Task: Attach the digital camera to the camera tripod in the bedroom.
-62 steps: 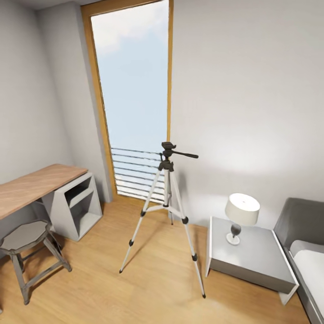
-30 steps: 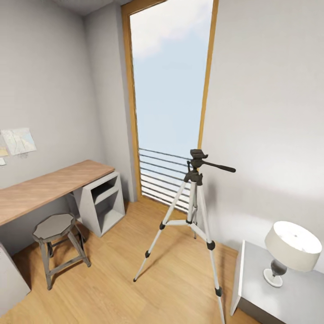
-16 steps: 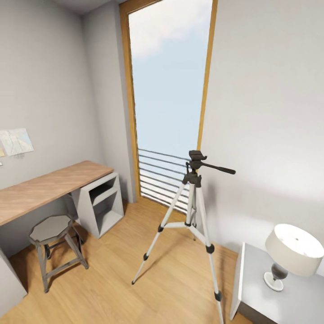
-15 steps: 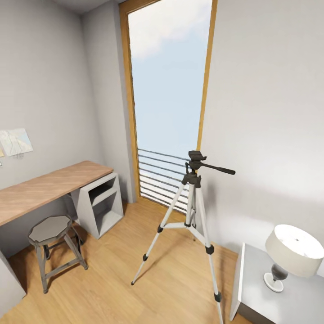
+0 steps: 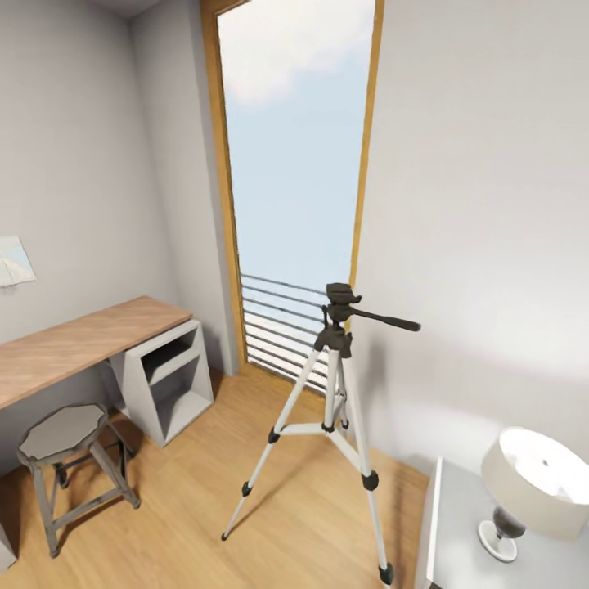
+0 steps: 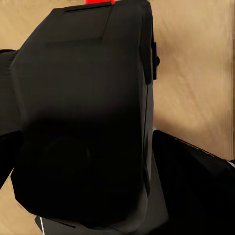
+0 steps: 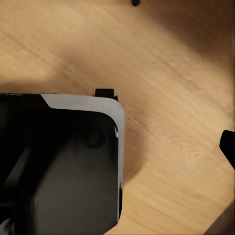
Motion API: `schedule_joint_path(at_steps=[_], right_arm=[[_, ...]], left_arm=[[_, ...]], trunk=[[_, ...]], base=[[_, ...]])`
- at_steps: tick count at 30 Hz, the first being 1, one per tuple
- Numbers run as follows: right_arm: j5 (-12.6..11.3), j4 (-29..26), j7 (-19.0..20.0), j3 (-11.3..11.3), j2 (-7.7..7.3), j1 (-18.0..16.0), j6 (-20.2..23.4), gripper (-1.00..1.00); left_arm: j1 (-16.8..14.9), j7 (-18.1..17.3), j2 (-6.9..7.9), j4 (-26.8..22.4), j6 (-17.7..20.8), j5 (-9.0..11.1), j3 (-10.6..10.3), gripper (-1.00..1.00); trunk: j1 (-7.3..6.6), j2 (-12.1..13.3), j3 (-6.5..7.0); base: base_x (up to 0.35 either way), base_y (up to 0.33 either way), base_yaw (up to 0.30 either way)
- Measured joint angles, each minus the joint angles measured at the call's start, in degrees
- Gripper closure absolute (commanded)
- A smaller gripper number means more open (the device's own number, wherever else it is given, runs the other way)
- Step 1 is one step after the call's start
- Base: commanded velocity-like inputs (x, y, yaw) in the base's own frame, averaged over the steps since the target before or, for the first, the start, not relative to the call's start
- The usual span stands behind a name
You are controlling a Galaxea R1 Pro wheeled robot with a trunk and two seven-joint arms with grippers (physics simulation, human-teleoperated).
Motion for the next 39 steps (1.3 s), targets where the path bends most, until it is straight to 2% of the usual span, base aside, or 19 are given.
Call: schedule_joint_path(at_steps=[8, 15, 25, 39], right_arm=[[-0.17, 0.0, -0.1, 0.0, 0.02, 0.02, -0.15, -1.0], [-0.23, 0.0, -0.24, 0.0, 0.13, 0.01, -0.08, -1.0], [-0.21, 0.0, -0.54, 0.0, 0.12, 0.02, -0.07, -1.0], [0.1, 0.0, -0.53, 0.04, -0.01, -0.01, 0.01, -1.0]], left_arm=[[0.0, 0.0, 0.0, 0.0, -0.06, 0.06, 0.0, 1.0], [-0.01, 0.08, 0.0, 0.0, -0.07, 0.07, 0.0, 1.0], [-0.01, 0.09, 0.02, 0.0, -0.2, 0.12, 0.01, 1.0], [0.0, 0.09, 0.09, 0.0, -0.26, 0.25, 0.09, 1.0]], trunk=[[0.0, 0.0, 0.0], [0.01, 0.0, 0.0], [0.03, 0.0, 0.0], [0.03, 0.0, 0.0]], base=[[0.24, -0.183, -0.013], [0.172, -0.166, -0.176], [0.006, -0.06, -0.213], [-0.013, -0.054, -0.024]])
